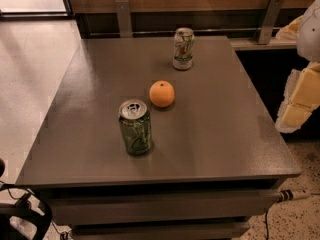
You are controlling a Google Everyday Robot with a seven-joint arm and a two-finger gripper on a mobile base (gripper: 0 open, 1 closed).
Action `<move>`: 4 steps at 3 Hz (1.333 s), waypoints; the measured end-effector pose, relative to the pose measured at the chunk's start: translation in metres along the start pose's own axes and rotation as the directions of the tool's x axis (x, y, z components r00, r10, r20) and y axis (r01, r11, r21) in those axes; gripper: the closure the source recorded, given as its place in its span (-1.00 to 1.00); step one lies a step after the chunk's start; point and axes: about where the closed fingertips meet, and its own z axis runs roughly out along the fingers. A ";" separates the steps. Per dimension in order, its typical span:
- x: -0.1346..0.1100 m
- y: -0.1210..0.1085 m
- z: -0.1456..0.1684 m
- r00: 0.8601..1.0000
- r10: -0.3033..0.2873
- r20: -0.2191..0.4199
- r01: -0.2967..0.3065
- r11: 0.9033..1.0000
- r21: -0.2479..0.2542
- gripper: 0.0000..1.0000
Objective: Knock 7up can over
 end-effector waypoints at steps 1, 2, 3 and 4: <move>0.000 0.000 0.000 1.000 0.000 0.000 0.000 1.000 0.000 -1.00; 0.000 -0.024 0.008 0.999 0.002 0.039 -0.004 0.999 0.033 -1.00; 0.003 -0.057 0.026 0.992 0.052 0.113 -0.062 0.994 0.088 -1.00; 0.007 -0.092 0.050 0.966 0.112 0.231 -0.149 0.977 0.150 -1.00</move>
Offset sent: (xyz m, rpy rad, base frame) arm 0.0649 -0.0158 -0.0064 0.0807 -0.0914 0.0032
